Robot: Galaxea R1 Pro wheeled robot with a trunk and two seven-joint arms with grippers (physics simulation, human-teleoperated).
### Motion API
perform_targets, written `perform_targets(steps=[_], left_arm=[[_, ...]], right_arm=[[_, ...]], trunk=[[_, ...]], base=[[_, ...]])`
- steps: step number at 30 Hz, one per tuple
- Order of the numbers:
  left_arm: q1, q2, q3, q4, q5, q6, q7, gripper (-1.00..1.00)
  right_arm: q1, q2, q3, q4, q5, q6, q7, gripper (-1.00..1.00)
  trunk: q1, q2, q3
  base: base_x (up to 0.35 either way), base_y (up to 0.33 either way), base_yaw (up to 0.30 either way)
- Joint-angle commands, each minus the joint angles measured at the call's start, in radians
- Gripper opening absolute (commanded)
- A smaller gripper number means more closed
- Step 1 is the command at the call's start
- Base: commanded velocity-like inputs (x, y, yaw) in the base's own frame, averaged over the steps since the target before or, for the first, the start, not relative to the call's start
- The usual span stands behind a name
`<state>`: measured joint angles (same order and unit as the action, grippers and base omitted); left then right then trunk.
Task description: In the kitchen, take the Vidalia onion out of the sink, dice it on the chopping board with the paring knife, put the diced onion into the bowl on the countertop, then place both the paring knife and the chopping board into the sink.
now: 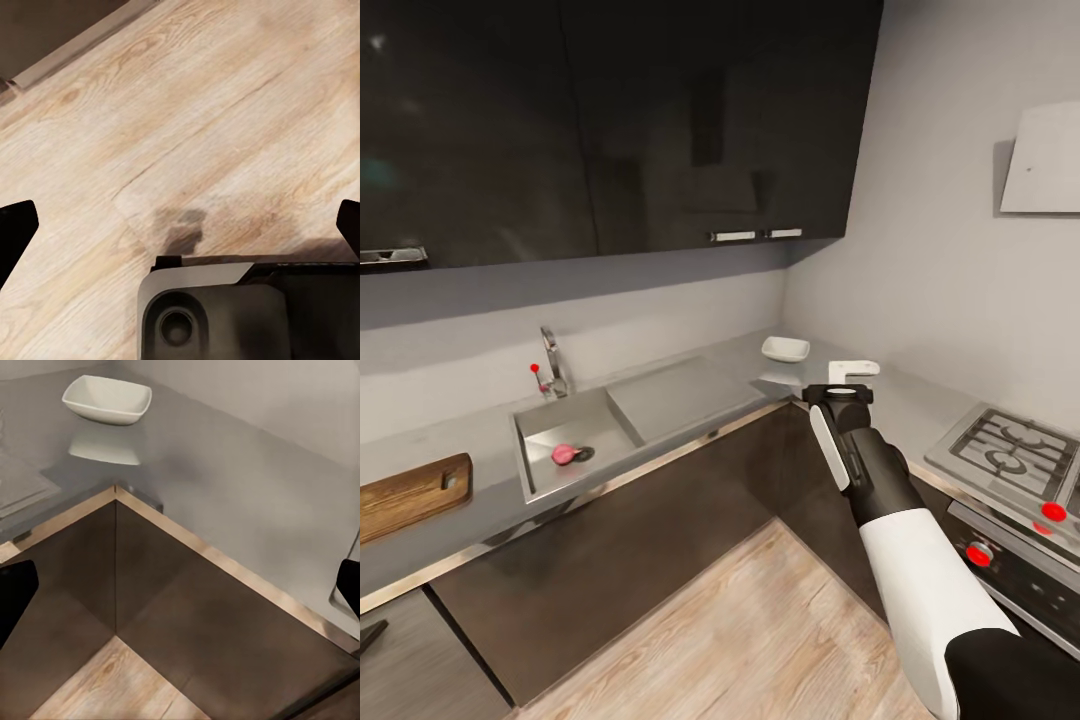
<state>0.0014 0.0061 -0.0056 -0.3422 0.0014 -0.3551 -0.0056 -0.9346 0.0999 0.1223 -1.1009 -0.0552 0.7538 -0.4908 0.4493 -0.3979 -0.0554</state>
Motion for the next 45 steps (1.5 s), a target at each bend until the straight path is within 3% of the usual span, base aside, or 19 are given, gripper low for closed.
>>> perform_targets(steps=[1, 22, 45], left_arm=[[0.000, 0.000, -0.001, -0.001, 0.000, -0.001, -0.001, 1.00], [0.000, 0.000, -0.001, -0.001, 0.000, -0.001, -0.001, 1.00], [0.000, 0.000, -0.001, -0.001, 0.000, -0.001, -0.001, 1.00]], right_arm=[[-0.001, 0.000, 0.002, -0.001, -0.006, 0.004, -0.008, 1.00], [-0.001, 0.001, 0.002, 0.003, -0.008, 0.004, -0.007, 1.00], [-0.001, 0.014, 0.002, 0.007, -0.007, 0.004, -0.006, 1.00]], trunk=[[0.001, -0.002, -0.002], [0.001, -0.002, 0.014], [0.001, -0.002, 0.015]], base=[[0.000, 0.000, 0.000], [0.206, 0.000, -0.191], [0.258, -0.119, -0.005]])
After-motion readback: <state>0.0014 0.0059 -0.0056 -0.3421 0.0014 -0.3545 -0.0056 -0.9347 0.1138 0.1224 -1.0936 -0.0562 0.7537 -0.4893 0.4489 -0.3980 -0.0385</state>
